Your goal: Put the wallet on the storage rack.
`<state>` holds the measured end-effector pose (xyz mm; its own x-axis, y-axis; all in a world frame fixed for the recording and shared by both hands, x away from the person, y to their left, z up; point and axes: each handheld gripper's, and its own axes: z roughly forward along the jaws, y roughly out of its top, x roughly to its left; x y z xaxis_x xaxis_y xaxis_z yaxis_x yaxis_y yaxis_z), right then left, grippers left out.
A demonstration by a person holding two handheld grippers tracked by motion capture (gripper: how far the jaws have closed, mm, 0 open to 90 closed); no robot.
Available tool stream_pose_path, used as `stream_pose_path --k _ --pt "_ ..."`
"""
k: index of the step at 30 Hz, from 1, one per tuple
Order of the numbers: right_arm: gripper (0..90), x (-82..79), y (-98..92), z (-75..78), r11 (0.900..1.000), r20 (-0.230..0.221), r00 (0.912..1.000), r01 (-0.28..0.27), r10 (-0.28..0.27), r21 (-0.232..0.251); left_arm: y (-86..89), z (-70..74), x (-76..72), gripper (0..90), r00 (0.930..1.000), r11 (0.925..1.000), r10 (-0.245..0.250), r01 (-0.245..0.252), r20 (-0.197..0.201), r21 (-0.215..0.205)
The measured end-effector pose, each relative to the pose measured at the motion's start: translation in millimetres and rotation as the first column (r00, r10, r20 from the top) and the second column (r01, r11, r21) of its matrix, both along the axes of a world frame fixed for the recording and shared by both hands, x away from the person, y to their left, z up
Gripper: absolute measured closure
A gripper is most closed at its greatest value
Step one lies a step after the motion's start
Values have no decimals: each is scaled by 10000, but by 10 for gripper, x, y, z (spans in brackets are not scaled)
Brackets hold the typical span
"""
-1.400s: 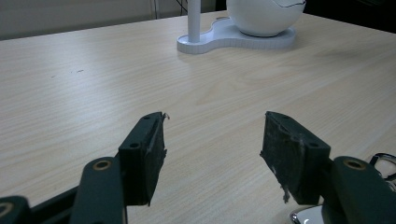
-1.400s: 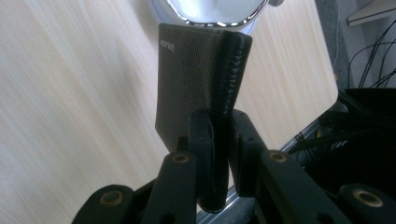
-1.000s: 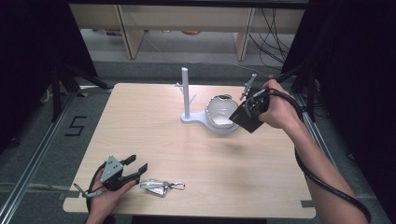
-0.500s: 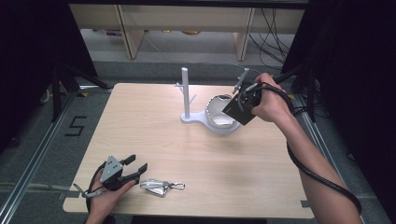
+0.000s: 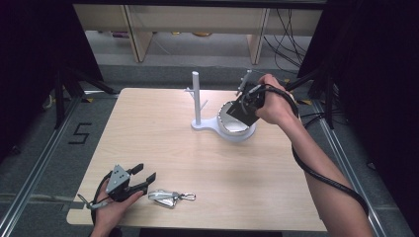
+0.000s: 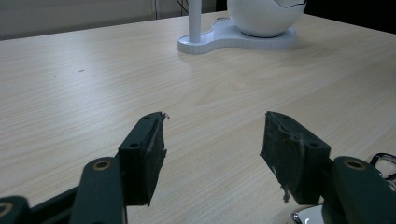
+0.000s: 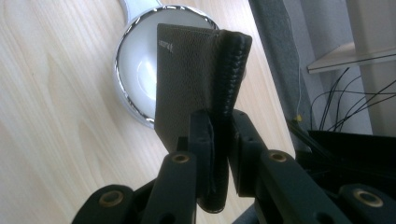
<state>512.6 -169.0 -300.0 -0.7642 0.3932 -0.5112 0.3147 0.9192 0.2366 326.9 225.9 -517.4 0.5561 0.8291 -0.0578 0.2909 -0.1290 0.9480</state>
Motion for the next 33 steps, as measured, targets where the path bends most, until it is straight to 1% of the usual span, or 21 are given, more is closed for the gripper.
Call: stream_pose_path --k 1,3,6,7,9,11,14,15,16,18,20,22,23,25,26,27,29,30,31,32,33 --pt "817 15 14 -15 9999 -20 10000 94 -94 44 3 3 -2 385 10000 10000 14 -14 -15 24" --pt "816 50 35 -47 10000 -39 10000 88 -87 45 7 1 -3 385 10000 10000 19 -19 -17 -4" --pt "816 122 41 -87 9997 65 9997 -247 247 14 12 0 -2 385 10000 10000 38 -38 -9 -4" --pt "816 121 53 -96 9999 -50 10000 -40 40 136 12 1 -2 385 10000 10000 41 -41 -10 -10" --pt "816 145 64 -120 10000 -50 10000 -34 34 77 13 0 -2 385 10000 10000 39 -39 -8 -6" --pt "816 170 77 -150 9998 -150 9999 14 -11 219 13 -1 -1 385 10000 10000 39 -39 -20 1" --pt "814 225 78 -192 9998 -202 9998 -43 46 171 10 0 -3 385 10000 10000 25 -25 -26 4" --pt "814 235 82 -218 9993 -299 9995 115 -105 350 10 0 -4 385 10000 10000 34 -34 -9 7" --pt "814 248 83 -232 9991 -387 9992 153 -138 388 12 0 -3 385 10000 10000 27 -27 -9 -4" --pt "813 286 76 -278 9993 -420 9991 39 -24 361 15 -1 -2 385 10000 10000 42 -42 -9 -10" --pt "813 307 80 -325 9985 -576 9983 155 -125 532 15 -8 6 385 10000 10000 -10 11 38 -69" --pt "812 316 86 -364 9981 -634 9976 300 -265 547 12 -10 3 385 10000 10000 9 -8 22 -87" --pt "810 333 84 -379 9981 -740 9970 263 -222 557 11 -11 3 385 10000 10000 5 -5 10 -89" --pt "806 356 80 -410 9977 -795 9966 268 -219 616 12 -10 2 385 10000 10000 -12 12 -1 -64" --pt "801 375 76 -424 9978 -830 9965 191 -138 635 13 -4 -4 385 10000 10000 45 -45 -60 19" --pt "789 393 67 -437 9973 -839 9964 181 -121 708 12 -8 -2 385 10000 10000 15 -15 -35 -31" --pt "762 422 48 -467 9952 -900 9956 358 -276 908 13 -10 -3 385 10000 10000 24 -24 -48 -23" --pt "739 433 40 -482 9939 -790 9964 381 -300 1035 12 -16 2 385 10000 10000 -13 13 -14 -84" --pt "718 446 26 -491 9927 -846 9955 523 -432 1084 13 -17 2 385 10000 10000 -13 13 -10 -86" --pt "699 457 13 -494 9929 -785 9957 567 -486 1042 15 -11 -4 384 10000 10000 39 -39 -57 -20" --pt "679 486 -11 -493 9945 -657 9976 280 -214 1009 15 -11 -4 385 10000 10000 29 -29 -51 -36"
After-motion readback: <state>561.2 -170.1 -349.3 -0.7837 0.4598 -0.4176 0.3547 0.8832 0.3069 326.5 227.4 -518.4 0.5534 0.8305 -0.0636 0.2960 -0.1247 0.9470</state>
